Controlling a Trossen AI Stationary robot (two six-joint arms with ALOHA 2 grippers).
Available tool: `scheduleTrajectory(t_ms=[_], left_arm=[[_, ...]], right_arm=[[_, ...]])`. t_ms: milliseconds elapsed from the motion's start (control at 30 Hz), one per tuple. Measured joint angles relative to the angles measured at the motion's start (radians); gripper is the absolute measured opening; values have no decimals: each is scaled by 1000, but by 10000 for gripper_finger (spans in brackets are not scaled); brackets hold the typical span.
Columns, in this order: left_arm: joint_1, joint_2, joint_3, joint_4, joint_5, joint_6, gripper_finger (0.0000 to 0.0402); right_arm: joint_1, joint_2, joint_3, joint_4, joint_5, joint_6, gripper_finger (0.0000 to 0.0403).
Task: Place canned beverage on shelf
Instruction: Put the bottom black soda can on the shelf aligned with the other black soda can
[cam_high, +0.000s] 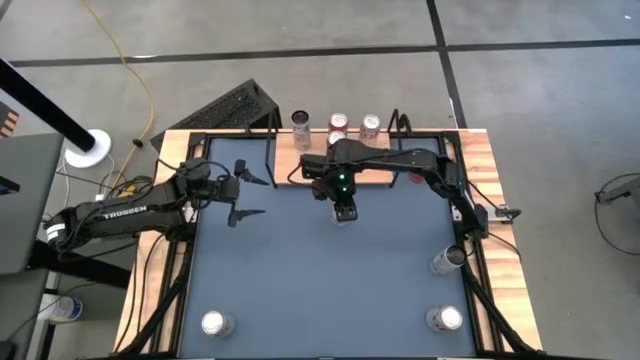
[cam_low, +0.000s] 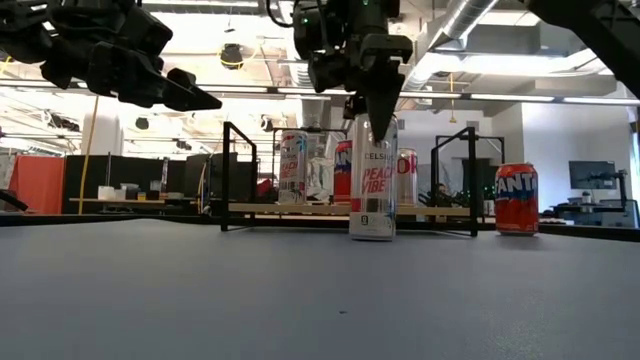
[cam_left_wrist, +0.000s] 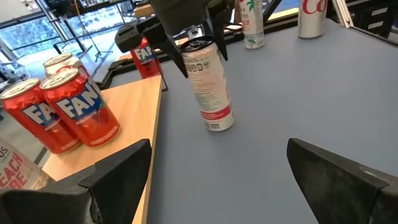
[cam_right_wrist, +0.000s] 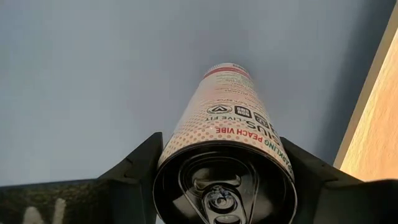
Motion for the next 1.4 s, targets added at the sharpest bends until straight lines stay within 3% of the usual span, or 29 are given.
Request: scheduleTrajectory(t_ms=[133, 567, 833, 1167, 1300, 1400], left_arm=[[0, 0, 0, 0, 14, 1, 364], [0, 0, 0, 0, 16, 6, 364], [0, 0, 0, 0, 15, 9, 364], [0, 0, 0, -7, 15, 9, 364], [0, 0, 0, -12, 15, 8, 364], [0, 0, 0, -25, 14, 9, 364]], right_arm=[[7, -1, -7, 4, -2, 2, 245], [8, 1, -10, 15, 2, -15, 359], [8, 2, 75, 5, 55, -19, 359], [9, -4, 236, -20, 32, -57, 359], [13, -65, 218, -29, 43, 21, 359], [28, -179, 111, 33, 107, 69, 359]])
